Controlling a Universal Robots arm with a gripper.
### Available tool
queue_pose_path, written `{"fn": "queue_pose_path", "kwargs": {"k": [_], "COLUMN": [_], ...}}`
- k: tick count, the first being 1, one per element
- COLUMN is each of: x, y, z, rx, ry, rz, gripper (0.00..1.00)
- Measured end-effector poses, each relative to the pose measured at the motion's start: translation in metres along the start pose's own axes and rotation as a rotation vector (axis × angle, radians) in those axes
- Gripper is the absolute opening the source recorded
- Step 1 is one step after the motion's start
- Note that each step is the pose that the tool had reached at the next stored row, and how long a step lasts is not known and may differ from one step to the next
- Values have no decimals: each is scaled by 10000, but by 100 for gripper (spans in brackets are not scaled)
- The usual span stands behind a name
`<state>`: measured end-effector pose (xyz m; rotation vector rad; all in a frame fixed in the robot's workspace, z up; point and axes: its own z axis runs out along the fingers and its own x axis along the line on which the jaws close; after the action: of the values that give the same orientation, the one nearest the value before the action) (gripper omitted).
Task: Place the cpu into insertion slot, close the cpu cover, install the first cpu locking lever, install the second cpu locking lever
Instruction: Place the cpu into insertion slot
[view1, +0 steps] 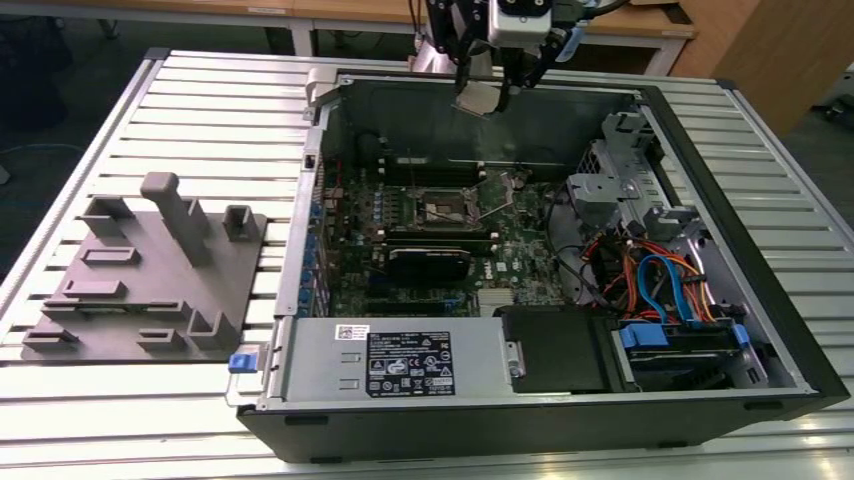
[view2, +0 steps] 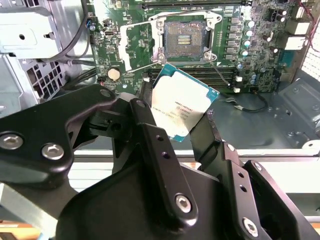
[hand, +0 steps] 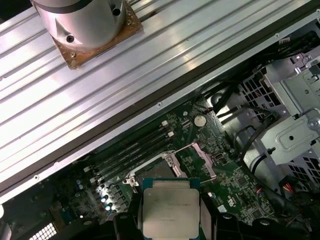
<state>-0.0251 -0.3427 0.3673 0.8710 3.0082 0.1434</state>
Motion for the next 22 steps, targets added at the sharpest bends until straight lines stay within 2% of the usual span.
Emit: {"fn": "queue_pose_path", "kwargs": {"k": [11, 22], "x": [4, 4], "y": [-3, -3], "z": [3, 3], "rx": [-13, -15], "ry": [-68, -70], "rz": [754, 781], "gripper": [54, 54]}}
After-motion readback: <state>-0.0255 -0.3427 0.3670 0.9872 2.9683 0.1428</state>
